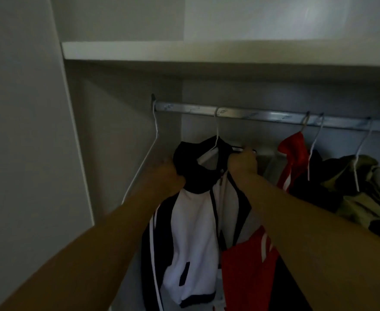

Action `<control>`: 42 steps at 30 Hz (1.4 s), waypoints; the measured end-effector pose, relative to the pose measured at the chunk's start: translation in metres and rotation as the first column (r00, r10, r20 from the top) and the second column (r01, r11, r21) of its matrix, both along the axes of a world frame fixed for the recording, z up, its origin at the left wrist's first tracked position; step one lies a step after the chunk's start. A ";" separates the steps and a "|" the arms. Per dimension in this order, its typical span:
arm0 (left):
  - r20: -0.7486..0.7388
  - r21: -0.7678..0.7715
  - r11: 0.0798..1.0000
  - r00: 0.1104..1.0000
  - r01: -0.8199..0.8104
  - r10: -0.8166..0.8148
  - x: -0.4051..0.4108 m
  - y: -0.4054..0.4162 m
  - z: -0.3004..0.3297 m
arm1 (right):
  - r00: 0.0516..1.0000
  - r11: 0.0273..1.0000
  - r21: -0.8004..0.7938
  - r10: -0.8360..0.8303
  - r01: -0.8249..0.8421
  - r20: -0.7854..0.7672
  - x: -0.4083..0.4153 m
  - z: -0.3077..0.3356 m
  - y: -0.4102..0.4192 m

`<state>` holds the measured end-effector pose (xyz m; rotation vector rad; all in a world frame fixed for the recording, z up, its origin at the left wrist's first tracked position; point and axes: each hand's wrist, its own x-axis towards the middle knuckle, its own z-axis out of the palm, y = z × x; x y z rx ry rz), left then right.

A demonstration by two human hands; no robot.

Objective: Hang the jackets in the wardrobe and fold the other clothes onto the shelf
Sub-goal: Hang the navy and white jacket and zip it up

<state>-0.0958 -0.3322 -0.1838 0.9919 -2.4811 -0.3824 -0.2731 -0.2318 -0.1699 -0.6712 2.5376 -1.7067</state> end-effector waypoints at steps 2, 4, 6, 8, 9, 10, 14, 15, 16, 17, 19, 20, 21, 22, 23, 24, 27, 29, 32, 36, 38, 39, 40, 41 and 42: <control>0.030 0.079 0.995 0.998 0.056 -0.058 -0.005 -0.004 -0.019 | 0.983 0.981 -0.060 0.181 -0.183 -0.040 -0.009 0.032 -0.006; -0.017 0.078 0.992 0.995 0.103 -0.102 -0.009 -0.007 -0.031 | 0.923 0.923 -0.010 0.383 -0.383 -0.050 -0.012 0.045 -0.015; -0.025 0.030 0.991 0.991 0.129 -0.129 -0.012 -0.010 -0.033 | 0.881 0.892 0.081 0.451 -0.444 -0.141 -0.015 0.048 -0.020; -0.006 -0.017 0.988 0.988 0.155 -0.155 -0.019 -0.010 -0.026 | 0.880 0.900 0.086 0.436 -0.427 -0.187 -0.021 0.051 -0.023; -0.035 -0.035 0.986 0.986 0.163 -0.164 -0.024 -0.007 -0.018 | 0.888 0.905 0.092 0.425 -0.415 -0.177 -0.025 0.053 -0.025; -0.093 -0.050 0.986 0.982 0.159 -0.163 -0.033 -0.004 -0.008 | 0.890 0.904 0.120 0.425 -0.409 -0.164 -0.027 0.057 -0.026; -0.204 0.055 0.993 0.975 0.107 -0.094 -0.067 0.004 0.023 | 0.873 0.868 0.229 0.474 -0.441 -0.113 -0.034 0.068 -0.026; -0.174 0.121 0.985 0.980 0.121 -0.099 -0.069 0.002 0.021 | 0.863 0.858 0.219 0.494 -0.464 -0.104 -0.035 0.068 -0.024; -0.150 0.212 0.965 0.981 0.156 -0.125 -0.068 -0.001 0.015 | 0.850 0.842 0.228 0.518 -0.488 -0.093 -0.037 0.068 -0.021; -0.147 0.327 0.921 0.974 0.213 -0.173 -0.062 -0.001 0.007 | 0.837 0.822 0.257 0.542 -0.509 -0.077 -0.039 0.066 -0.020; -0.101 0.400 0.867 0.955 0.296 -0.280 -0.050 -0.002 -0.009 | 0.820 0.781 0.351 0.569 -0.516 -0.061 -0.043 0.062 -0.018; -0.034 0.363 0.877 0.945 0.316 -0.326 -0.046 -0.002 -0.014 | 0.818 0.771 0.387 0.571 -0.506 -0.070 -0.044 0.061 -0.017; 0.021 0.337 0.886 0.938 0.320 -0.347 -0.044 -0.002 -0.018 | 0.816 0.766 0.422 0.570 -0.484 -0.099 -0.044 0.062 -0.015; 0.051 0.324 0.894 0.937 0.310 -0.344 -0.043 -0.002 -0.017 | 0.810 0.760 0.468 0.569 -0.451 -0.142 -0.043 0.063 -0.014; 0.044 0.339 0.891 0.941 0.302 -0.336 -0.042 -0.001 -0.017 | 0.801 0.748 0.512 0.572 -0.421 -0.177 -0.043 0.064 -0.014; 0.020 0.344 0.890 0.945 0.300 -0.326 -0.042 0.000 -0.017 | 0.792 0.732 0.551 0.579 -0.401 -0.192 -0.043 0.066 -0.013; -0.017 0.273 0.912 0.950 0.305 -0.313 -0.040 0.012 -0.015 | 0.807 0.726 0.562 0.567 -0.395 -0.165 -0.037 0.076 -0.010; -0.059 0.283 0.900 0.942 0.332 -0.330 -0.040 0.027 -0.014 | 0.845 0.800 0.391 0.527 -0.455 -0.095 -0.031 0.088 -0.004; -0.110 0.328 0.877 0.936 0.351 -0.334 -0.046 0.060 -0.008 | 0.866 0.850 0.178 0.499 -0.496 0.030 -0.025 0.110 0.017; -0.077 0.426 0.831 0.930 0.356 -0.359 -0.062 0.113 0.006 | 0.887 0.873 0.161 0.444 -0.460 0.125 -0.024 0.123 0.059; -0.054 0.456 0.821 0.932 0.344 -0.360 -0.072 0.135 0.009 | 0.910 0.910 0.092 0.390 -0.404 0.141 -0.023 0.126 0.079; -0.048 0.465 0.819 0.934 0.335 -0.355 -0.077 0.143 0.010 | 0.917 0.922 0.076 0.366 -0.381 0.161 -0.022 0.126 0.087; -0.036 0.479 0.816 0.936 0.324 -0.350 -0.081 0.151 0.011 | 0.918 0.929 0.065 0.348 -0.366 0.191 -0.021 0.128 0.094; -0.023 0.496 0.810 0.938 0.312 -0.347 -0.084 0.157 0.010 | 0.915 0.933 0.049 0.337 -0.356 0.222 -0.019 0.128 0.100; -0.016 0.514 0.802 0.939 0.303 -0.344 -0.086 0.162 0.010 | 0.913 0.937 0.037 0.329 -0.347 0.240 -0.018 0.128 0.105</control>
